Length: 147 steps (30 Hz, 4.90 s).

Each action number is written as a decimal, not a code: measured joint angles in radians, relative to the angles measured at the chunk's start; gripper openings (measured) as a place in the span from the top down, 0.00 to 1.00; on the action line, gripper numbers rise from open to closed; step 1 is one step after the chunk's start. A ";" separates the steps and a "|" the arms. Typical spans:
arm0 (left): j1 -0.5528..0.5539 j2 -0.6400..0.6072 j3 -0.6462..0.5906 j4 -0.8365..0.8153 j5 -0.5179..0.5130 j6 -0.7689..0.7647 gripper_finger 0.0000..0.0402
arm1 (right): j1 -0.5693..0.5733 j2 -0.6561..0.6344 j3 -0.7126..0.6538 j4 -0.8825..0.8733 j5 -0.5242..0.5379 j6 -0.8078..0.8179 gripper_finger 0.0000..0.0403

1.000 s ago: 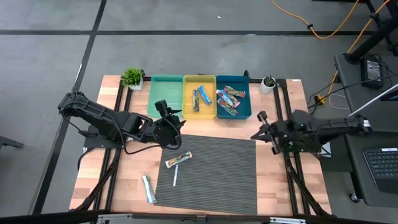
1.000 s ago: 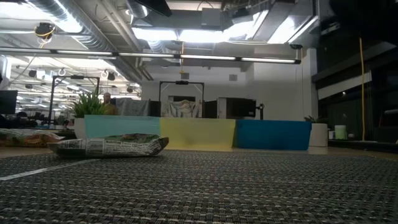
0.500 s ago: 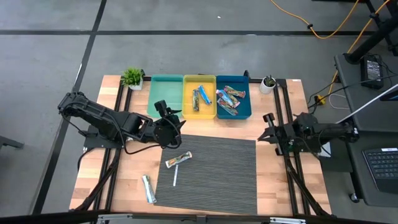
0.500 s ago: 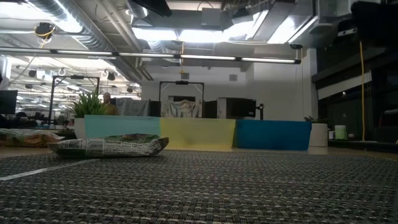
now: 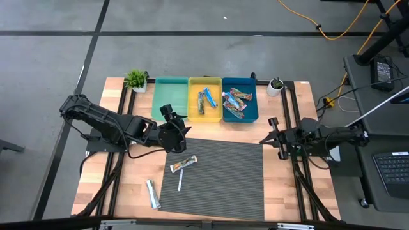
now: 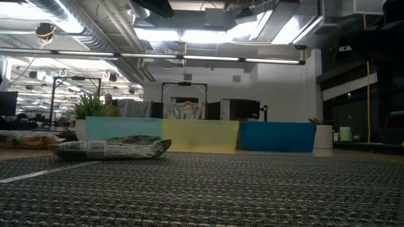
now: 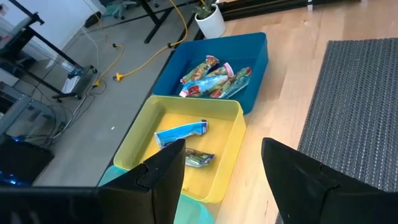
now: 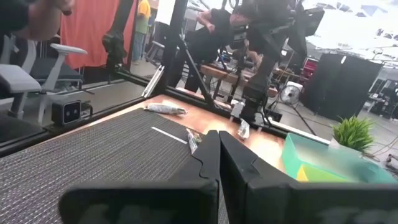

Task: Pick and place Granola Bars by type
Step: Put the yellow granola bar into the green bin

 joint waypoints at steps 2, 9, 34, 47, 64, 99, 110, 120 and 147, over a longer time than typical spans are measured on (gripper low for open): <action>0.000 0.000 0.000 0.000 0.000 -0.001 0.49 | 0.000 0.003 0.000 0.002 0.000 0.002 0.99; -0.002 0.000 0.000 0.000 0.000 0.000 0.49 | 0.000 0.003 0.000 0.001 0.000 0.014 0.98; -0.001 0.088 -0.234 -0.013 0.487 -0.373 0.53 | 0.000 0.003 0.000 -0.010 0.079 0.052 0.94; -0.003 0.241 -0.249 0.157 0.690 -0.404 0.40 | 0.000 0.003 0.000 -0.009 0.079 0.051 0.94; 0.002 0.382 -0.249 0.196 0.712 -0.424 0.41 | 0.000 0.003 0.000 -0.009 0.079 0.051 0.94; 0.021 0.377 0.100 -0.127 0.570 -0.264 0.97 | 0.000 0.003 0.000 -0.009 0.078 0.051 0.94; 0.119 0.337 0.187 -0.314 0.479 -0.200 0.97 | 0.000 0.003 0.000 -0.009 0.078 0.051 0.94; 0.403 0.110 0.187 -0.387 0.447 -0.113 0.98 | 0.000 0.003 0.000 -0.009 0.078 0.051 0.94; 0.937 0.030 0.039 -0.174 0.638 0.180 0.98 | 0.000 0.004 0.000 -0.009 0.078 0.051 0.94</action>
